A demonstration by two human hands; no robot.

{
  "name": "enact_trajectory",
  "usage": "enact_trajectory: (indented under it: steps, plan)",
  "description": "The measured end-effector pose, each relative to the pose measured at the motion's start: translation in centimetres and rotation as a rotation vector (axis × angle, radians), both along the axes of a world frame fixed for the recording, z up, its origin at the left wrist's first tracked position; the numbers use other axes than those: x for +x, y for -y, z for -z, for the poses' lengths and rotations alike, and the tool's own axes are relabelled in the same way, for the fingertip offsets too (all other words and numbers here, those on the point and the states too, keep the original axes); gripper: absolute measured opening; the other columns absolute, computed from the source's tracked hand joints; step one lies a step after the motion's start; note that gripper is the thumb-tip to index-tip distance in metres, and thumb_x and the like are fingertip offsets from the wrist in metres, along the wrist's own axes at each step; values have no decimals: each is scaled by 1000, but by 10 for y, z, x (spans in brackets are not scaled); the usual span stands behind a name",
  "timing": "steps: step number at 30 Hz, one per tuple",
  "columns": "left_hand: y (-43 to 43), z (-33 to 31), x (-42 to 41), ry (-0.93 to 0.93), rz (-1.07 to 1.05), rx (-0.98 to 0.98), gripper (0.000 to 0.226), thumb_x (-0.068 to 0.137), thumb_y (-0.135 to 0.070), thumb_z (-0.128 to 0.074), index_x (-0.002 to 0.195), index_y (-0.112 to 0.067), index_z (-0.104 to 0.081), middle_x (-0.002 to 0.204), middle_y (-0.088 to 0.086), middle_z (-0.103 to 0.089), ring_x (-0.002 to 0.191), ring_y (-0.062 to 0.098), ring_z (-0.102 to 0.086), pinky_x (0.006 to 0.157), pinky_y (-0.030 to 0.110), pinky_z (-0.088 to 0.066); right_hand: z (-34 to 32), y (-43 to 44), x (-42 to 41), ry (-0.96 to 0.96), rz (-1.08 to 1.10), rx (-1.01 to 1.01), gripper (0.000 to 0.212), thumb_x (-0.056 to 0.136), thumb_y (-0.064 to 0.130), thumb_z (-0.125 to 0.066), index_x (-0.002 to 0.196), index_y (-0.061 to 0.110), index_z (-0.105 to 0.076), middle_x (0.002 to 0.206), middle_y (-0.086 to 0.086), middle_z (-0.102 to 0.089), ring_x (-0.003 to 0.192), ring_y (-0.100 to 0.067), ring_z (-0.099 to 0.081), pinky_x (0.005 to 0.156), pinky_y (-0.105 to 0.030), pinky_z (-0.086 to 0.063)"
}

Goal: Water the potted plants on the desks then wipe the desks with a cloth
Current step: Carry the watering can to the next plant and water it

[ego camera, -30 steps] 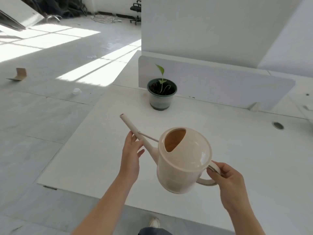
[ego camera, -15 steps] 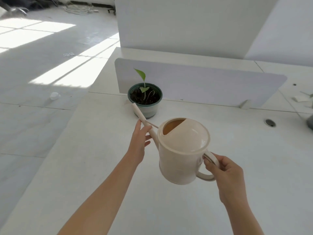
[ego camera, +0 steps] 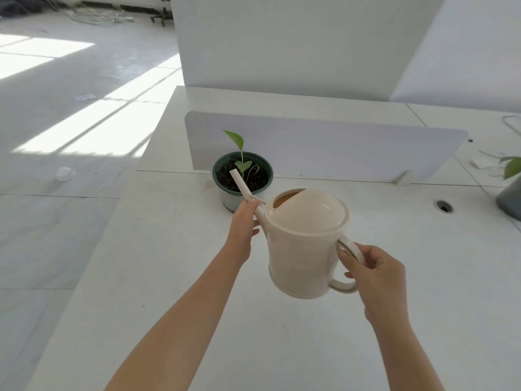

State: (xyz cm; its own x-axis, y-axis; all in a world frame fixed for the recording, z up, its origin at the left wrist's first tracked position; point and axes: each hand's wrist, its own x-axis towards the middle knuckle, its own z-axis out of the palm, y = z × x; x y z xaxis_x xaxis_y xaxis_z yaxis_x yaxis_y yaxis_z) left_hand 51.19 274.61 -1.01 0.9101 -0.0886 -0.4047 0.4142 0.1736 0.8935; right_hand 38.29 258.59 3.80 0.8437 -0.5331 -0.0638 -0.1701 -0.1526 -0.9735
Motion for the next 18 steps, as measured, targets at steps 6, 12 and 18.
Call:
enact_trajectory:
  steps: [6,12,18]
  plan:
    - [-7,10,13,-37,-3,-27,20,90,-25,-41,101,-16,-56,105,2,-56,93,18,-55,97,42,-40,-1,-12,11,-30,19,-32,22,75,5,-70,67,25,-64,59,16,-67,66,-14,-58,69,-35,-49]
    - [0,21,13,-72,43,-67,19,89,-25,-42,96,-15,-56,99,2,-57,87,18,-54,97,42,-40,-7,-14,6,-59,33,-58,23,76,5,-69,68,25,-63,74,4,-66,69,-18,-57,66,-27,-47]
    - [15,22,16,-74,98,-104,16,89,-26,-42,89,-17,-56,94,1,-57,83,18,-54,93,40,-41,-12,-7,4,-63,90,-109,22,76,10,-70,66,28,-62,64,9,-65,65,-21,-57,59,-23,-49]
